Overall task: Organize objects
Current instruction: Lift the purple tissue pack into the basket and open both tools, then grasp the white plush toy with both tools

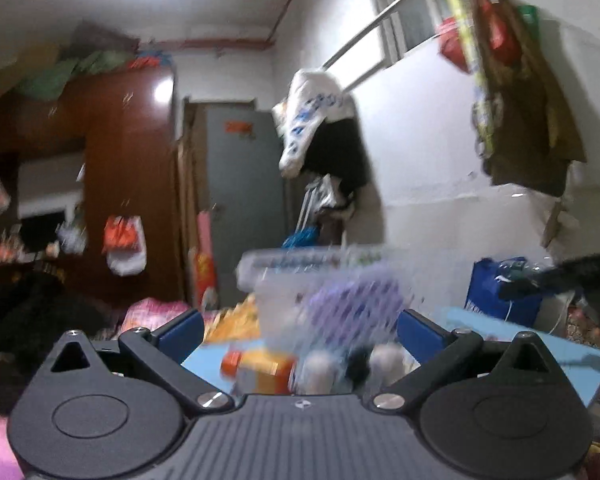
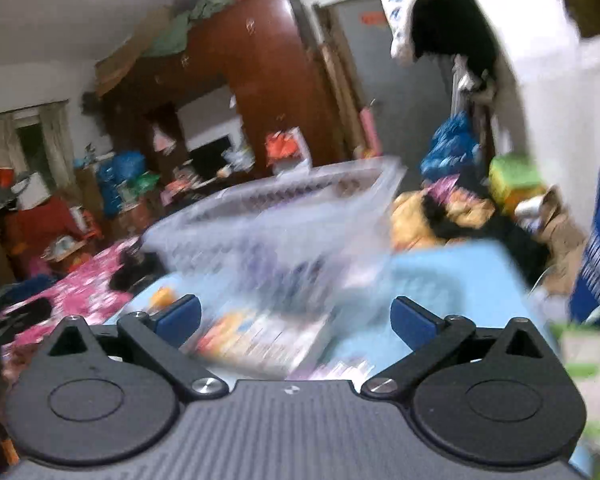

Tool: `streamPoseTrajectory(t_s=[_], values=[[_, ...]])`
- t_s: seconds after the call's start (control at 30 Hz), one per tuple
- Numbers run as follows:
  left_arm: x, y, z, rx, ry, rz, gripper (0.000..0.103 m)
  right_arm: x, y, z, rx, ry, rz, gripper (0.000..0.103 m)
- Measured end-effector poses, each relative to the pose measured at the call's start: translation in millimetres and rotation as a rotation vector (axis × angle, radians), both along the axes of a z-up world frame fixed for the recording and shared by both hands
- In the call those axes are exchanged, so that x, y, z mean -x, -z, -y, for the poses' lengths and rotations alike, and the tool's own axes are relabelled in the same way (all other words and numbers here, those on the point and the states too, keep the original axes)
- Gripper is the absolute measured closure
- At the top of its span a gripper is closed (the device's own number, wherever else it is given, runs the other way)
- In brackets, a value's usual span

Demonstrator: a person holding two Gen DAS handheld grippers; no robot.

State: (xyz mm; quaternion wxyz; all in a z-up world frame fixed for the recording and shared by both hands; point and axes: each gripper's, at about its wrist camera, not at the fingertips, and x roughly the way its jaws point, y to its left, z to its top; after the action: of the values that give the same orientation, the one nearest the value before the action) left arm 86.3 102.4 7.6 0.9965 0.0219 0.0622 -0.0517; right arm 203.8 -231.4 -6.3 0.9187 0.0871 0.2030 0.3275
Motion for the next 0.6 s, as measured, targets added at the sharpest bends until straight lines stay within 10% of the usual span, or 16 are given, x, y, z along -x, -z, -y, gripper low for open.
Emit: streamPoseTrajectory(t_s=[0.27, 0.6], values=[[-34.5, 17.3, -18.4, 0.068, -0.013, -0.134, 0.004, 23.2, 14.4, -69.2, 0.104, -0.142, 0.090, 0.000], [-55.7, 28.3, -5.9, 0.001, -0.019, -0.238, 0.043, 18.1, 28.5, -108.8, 0.201, -0.199, -0.011, 0.042]])
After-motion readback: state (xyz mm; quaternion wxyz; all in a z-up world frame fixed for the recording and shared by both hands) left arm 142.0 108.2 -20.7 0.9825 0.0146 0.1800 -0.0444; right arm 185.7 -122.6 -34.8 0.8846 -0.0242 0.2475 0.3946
